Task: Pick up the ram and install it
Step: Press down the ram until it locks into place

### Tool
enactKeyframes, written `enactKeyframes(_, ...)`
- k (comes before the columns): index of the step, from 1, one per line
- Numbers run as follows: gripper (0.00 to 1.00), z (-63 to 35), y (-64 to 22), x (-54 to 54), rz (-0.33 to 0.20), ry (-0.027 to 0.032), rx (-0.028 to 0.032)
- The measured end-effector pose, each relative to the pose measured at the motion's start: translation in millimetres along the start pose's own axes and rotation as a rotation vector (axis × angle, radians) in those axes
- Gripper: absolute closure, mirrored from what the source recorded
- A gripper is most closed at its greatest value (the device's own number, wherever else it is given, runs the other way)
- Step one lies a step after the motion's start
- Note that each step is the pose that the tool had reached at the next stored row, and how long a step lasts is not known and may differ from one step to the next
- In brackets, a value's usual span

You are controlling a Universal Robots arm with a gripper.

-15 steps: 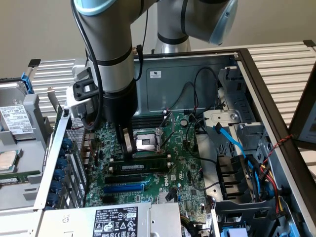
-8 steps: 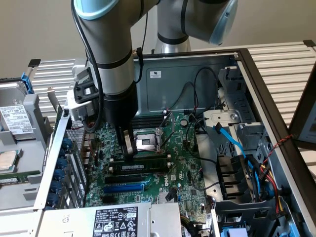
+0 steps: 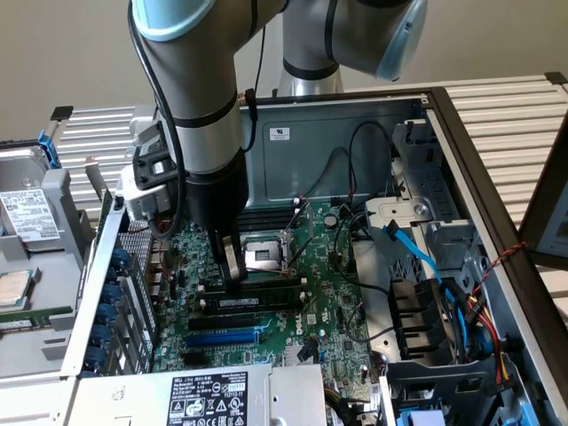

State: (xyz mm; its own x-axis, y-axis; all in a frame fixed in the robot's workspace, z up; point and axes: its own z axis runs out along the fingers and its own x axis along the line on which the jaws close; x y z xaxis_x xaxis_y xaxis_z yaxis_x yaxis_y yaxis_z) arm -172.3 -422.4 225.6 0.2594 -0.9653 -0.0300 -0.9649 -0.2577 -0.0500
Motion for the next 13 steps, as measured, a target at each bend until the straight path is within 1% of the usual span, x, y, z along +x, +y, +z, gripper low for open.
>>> enactKeyframes(2,0.89,-4.3,-0.7,-0.4,0.000,-0.0020,0.0028)
enactKeyframes(4,0.89,-13.9,-0.7,-0.4,0.000,-0.0009,0.0005)
enactKeyframes(6,0.89,-21.8,-1.1,-0.5,-0.001,-0.0013,0.0005)
enactKeyframes(11,0.89,-22.7,-1.1,-0.5,-0.001,-0.0019,0.0007)
enactKeyframes(13,0.89,-22.8,-2.5,0.0,0.000,-0.0024,0.0006)
